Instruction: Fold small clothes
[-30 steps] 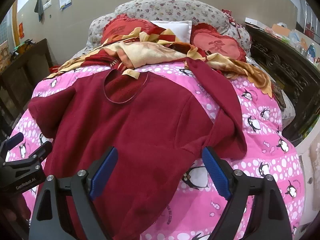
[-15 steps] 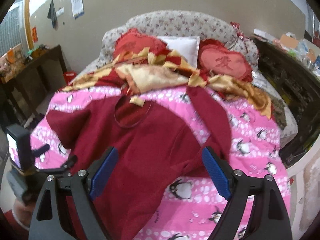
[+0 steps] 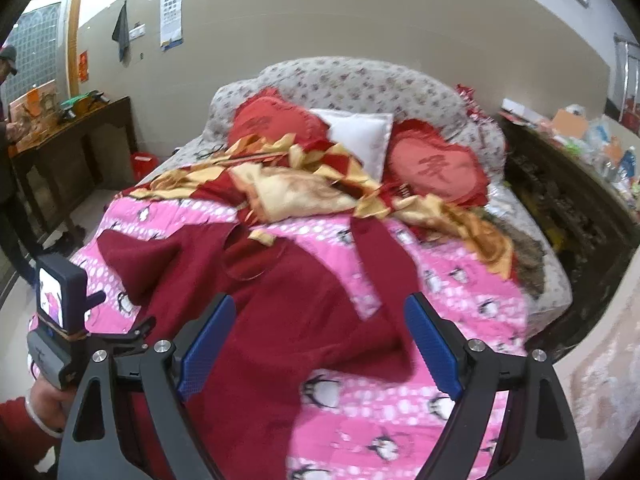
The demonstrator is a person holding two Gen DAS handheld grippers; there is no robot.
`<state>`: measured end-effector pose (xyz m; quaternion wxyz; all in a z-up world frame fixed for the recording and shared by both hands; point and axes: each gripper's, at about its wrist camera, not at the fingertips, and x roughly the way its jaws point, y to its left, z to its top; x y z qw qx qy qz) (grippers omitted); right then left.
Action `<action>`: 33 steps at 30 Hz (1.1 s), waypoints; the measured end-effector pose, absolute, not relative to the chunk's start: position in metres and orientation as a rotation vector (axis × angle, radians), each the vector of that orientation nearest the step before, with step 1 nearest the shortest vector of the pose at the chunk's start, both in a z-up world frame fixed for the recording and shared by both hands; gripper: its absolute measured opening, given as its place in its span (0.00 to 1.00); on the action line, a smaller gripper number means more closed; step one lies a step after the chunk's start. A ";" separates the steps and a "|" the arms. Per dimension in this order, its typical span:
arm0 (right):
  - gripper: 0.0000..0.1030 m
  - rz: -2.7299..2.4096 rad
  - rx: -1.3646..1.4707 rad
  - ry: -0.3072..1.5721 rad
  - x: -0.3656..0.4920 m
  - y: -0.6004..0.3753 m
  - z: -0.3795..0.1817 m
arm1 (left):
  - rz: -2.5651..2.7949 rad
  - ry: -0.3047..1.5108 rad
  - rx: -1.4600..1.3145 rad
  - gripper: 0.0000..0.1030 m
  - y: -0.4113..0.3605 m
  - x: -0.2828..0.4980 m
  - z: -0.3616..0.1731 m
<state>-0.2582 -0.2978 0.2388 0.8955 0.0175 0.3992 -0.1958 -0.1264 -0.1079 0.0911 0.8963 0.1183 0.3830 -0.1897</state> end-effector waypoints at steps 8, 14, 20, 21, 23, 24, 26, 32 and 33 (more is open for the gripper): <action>0.97 -0.334 0.101 0.901 -0.210 -0.272 0.148 | -0.373 0.803 0.240 1.00 -0.097 -0.111 0.086; 0.97 -0.335 0.172 0.910 -0.191 -0.271 0.114 | -0.366 0.809 0.227 1.00 -0.094 -0.096 0.081; 0.97 -0.351 0.160 0.926 -0.173 -0.268 0.097 | -0.373 0.841 0.175 1.00 -0.087 -0.080 0.077; 0.97 -0.351 0.162 0.926 -0.172 -0.268 0.095 | -0.372 0.841 0.170 1.00 -0.085 -0.079 0.077; 0.97 -0.349 0.171 0.931 -0.170 -0.268 0.092 | -0.362 0.846 0.165 1.00 -0.083 -0.074 0.076; 0.97 -0.348 0.175 0.935 -0.169 -0.268 0.090 | -0.358 0.849 0.163 1.00 -0.082 -0.072 0.075; 0.97 -0.346 0.179 0.946 -0.167 -0.267 0.087 | -0.352 0.858 0.153 1.00 -0.078 -0.068 0.074; 0.97 -0.357 0.160 0.950 -0.161 -0.263 0.083 | -0.337 0.864 0.152 1.00 -0.073 -0.062 0.070; 0.97 -0.357 0.163 0.952 -0.159 -0.263 0.082 | -0.337 0.867 0.153 1.00 -0.073 -0.062 0.070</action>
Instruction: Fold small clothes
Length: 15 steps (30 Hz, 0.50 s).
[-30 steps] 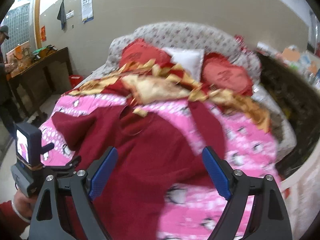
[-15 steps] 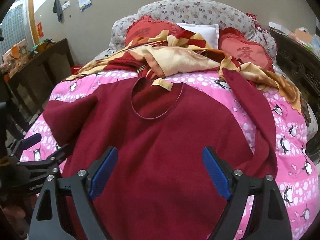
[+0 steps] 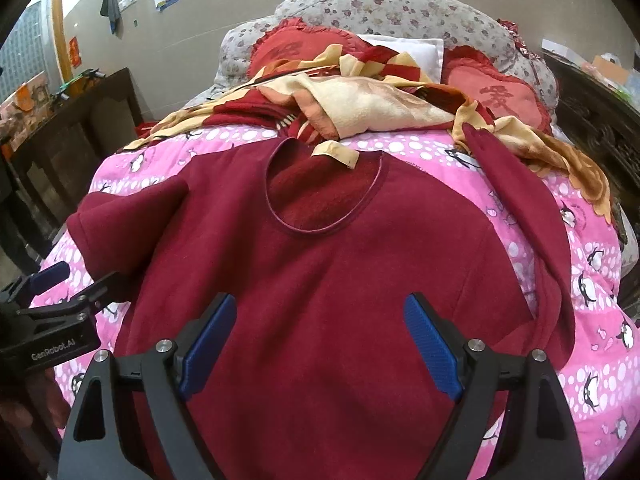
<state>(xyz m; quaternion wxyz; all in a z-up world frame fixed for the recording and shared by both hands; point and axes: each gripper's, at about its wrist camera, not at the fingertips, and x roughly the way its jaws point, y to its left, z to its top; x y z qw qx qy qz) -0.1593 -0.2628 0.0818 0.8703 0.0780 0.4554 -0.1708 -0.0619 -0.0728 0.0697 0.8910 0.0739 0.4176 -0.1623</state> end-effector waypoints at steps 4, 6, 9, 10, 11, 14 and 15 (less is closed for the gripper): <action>0.97 -0.363 0.169 0.965 -0.156 -0.263 0.078 | -0.340 0.871 0.156 1.00 -0.073 -0.061 0.068; 0.97 -0.367 0.170 0.974 -0.155 -0.264 0.076 | -0.339 0.873 0.154 1.00 -0.073 -0.060 0.067; 0.97 -0.362 0.180 0.989 -0.154 -0.264 0.072 | -0.339 0.881 0.141 1.00 -0.070 -0.055 0.067; 0.97 -0.360 0.181 0.991 -0.153 -0.264 0.071 | -0.337 0.886 0.135 1.00 -0.068 -0.053 0.066; 0.97 -0.359 0.180 0.991 -0.153 -0.263 0.071 | -0.334 0.890 0.130 1.00 -0.066 -0.051 0.066; 0.97 -0.357 0.172 0.985 -0.151 -0.261 0.072 | -0.320 0.887 0.126 1.00 -0.061 -0.045 0.067; 0.97 -0.358 0.168 0.982 -0.150 -0.261 0.072 | -0.316 0.886 0.128 1.00 -0.060 -0.043 0.067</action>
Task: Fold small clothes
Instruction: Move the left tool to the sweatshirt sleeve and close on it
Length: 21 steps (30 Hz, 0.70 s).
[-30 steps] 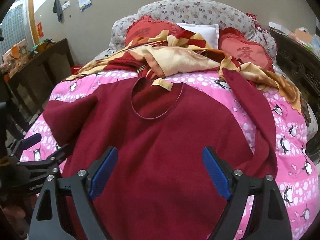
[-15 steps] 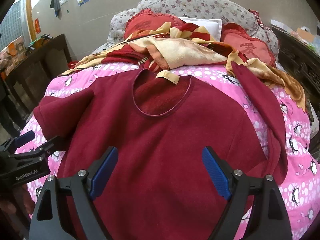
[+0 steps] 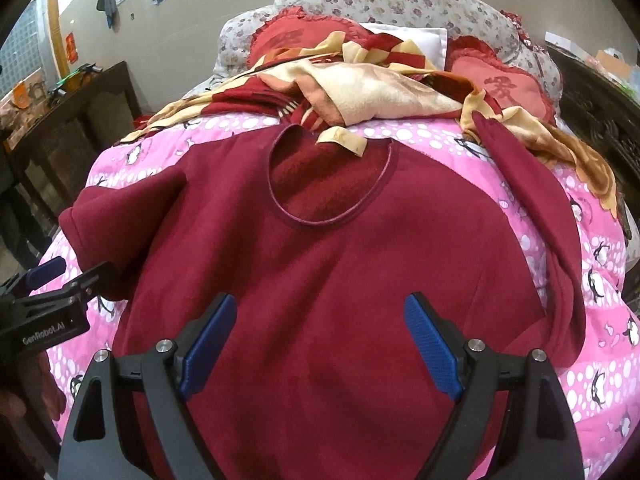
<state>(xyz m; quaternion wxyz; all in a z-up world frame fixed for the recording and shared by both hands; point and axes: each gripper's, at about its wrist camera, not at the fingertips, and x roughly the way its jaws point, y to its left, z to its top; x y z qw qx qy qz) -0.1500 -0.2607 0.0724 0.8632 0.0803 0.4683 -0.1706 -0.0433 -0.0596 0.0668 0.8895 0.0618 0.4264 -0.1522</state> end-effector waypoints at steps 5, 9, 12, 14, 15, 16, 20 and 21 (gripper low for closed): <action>0.97 -0.348 0.172 0.987 -0.146 -0.258 0.070 | -0.297 0.891 0.126 1.00 -0.051 -0.036 0.064; 0.97 -0.347 0.171 0.997 -0.143 -0.256 0.066 | -0.297 0.902 0.115 1.00 -0.045 -0.032 0.063; 0.97 -0.349 0.179 0.999 -0.141 -0.256 0.063 | -0.304 0.903 0.120 1.00 -0.043 -0.030 0.064; 0.97 -0.350 0.182 1.002 -0.141 -0.256 0.062 | -0.307 0.901 0.109 1.00 -0.037 -0.027 0.066; 0.97 -0.349 0.182 1.005 -0.141 -0.257 0.061 | -0.302 0.898 0.096 1.00 -0.032 -0.024 0.068; 0.97 -0.348 0.181 1.007 -0.141 -0.257 0.061 | -0.293 0.896 0.079 1.00 -0.024 -0.019 0.071; 0.97 -0.347 0.189 1.012 -0.142 -0.258 0.059 | -0.252 0.896 0.029 1.00 0.003 0.002 0.077; 0.97 -0.347 0.195 1.014 -0.142 -0.259 0.058 | -0.234 0.902 0.021 1.00 0.011 0.009 0.077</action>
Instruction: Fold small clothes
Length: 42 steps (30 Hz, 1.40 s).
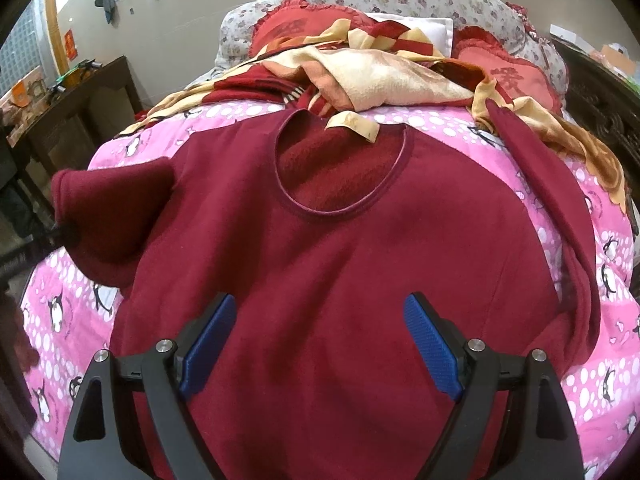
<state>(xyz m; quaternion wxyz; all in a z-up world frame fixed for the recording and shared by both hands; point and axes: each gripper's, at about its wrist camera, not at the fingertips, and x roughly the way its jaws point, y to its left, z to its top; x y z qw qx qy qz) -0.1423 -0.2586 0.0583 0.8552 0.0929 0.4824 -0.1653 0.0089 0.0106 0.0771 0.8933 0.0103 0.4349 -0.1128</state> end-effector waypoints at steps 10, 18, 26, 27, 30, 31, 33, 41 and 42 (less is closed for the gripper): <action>0.97 -0.322 0.197 1.026 -0.139 -0.255 0.055 | -0.330 0.904 -0.103 0.97 0.073 0.024 0.092; 0.97 -0.310 0.214 1.039 -0.136 -0.251 0.050 | -0.152 0.967 -0.216 0.95 0.098 0.094 0.062; 0.97 -0.332 0.218 1.057 -0.142 -0.258 0.047 | -0.133 1.039 -0.175 0.29 0.075 0.141 0.032; 0.97 -0.333 0.224 1.057 -0.142 -0.259 0.047 | -0.138 1.037 -0.177 0.11 0.075 0.142 0.035; 0.97 -0.333 0.225 1.054 -0.145 -0.261 0.048 | -0.165 0.998 -0.145 0.10 0.075 0.145 0.064; 0.97 -0.333 0.219 1.052 -0.145 -0.261 0.049 | -0.153 0.963 -0.123 0.09 0.077 0.144 0.079; 0.97 -0.335 0.217 1.046 -0.146 -0.261 0.051 | -0.129 0.899 -0.099 0.09 0.082 0.143 0.113; 0.97 -0.348 0.250 1.023 -0.151 -0.268 0.056 | -0.228 0.690 -0.056 0.09 0.066 0.105 0.236; 0.97 -0.351 0.249 1.021 -0.152 -0.269 0.057 | -0.272 0.667 -0.037 0.09 0.053 0.091 0.248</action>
